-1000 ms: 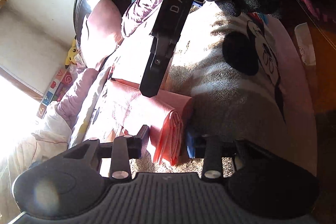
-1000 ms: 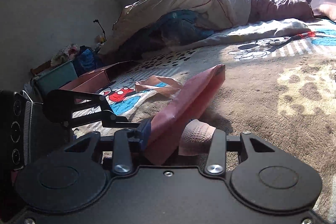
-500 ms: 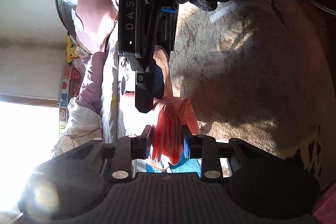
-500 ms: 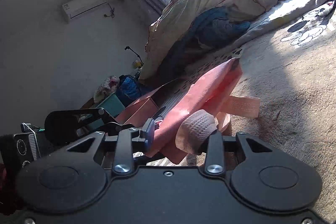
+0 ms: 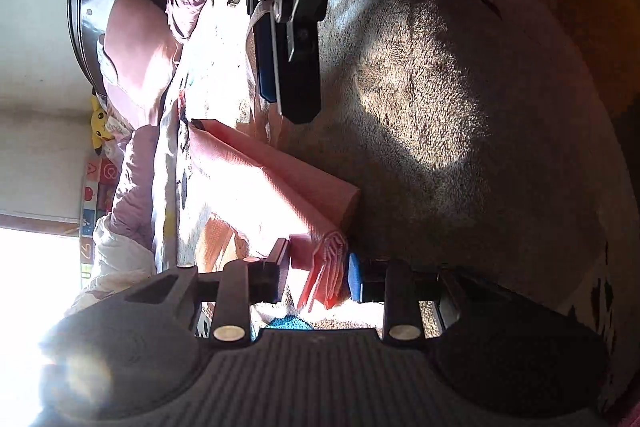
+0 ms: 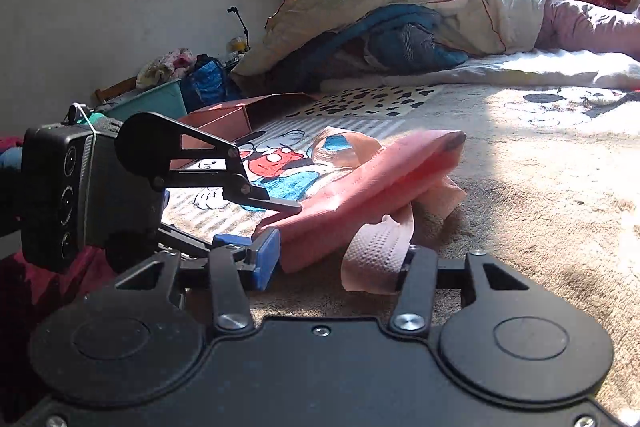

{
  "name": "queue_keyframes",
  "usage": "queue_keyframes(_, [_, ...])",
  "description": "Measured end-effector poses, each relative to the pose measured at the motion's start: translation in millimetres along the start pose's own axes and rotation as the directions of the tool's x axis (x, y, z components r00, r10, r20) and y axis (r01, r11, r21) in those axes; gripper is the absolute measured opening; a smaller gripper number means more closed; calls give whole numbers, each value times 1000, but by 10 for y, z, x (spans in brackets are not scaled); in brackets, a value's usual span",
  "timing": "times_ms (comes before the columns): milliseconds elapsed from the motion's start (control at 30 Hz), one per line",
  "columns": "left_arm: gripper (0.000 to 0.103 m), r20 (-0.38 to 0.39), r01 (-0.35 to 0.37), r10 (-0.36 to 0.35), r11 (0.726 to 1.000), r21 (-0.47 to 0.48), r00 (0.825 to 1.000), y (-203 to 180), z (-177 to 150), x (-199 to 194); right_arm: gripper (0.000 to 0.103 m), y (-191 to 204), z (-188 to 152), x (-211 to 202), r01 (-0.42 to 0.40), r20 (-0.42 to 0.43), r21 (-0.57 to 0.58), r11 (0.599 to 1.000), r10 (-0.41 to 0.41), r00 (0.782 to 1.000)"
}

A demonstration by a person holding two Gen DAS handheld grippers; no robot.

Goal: Fold shopping bag

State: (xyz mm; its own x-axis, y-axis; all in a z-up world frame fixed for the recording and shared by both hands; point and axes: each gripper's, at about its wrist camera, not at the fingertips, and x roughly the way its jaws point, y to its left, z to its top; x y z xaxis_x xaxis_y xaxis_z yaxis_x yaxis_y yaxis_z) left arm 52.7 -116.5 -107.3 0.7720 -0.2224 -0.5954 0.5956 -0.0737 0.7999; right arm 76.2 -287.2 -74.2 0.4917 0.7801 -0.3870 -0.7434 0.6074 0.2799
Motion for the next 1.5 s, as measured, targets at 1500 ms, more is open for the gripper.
queue_keyframes(1500, [28, -100, 68, -70, 997, -22, 993, 146, 295, -62, 56, -114, -135, -524, 139, -52, -235, 962, -155, 987])
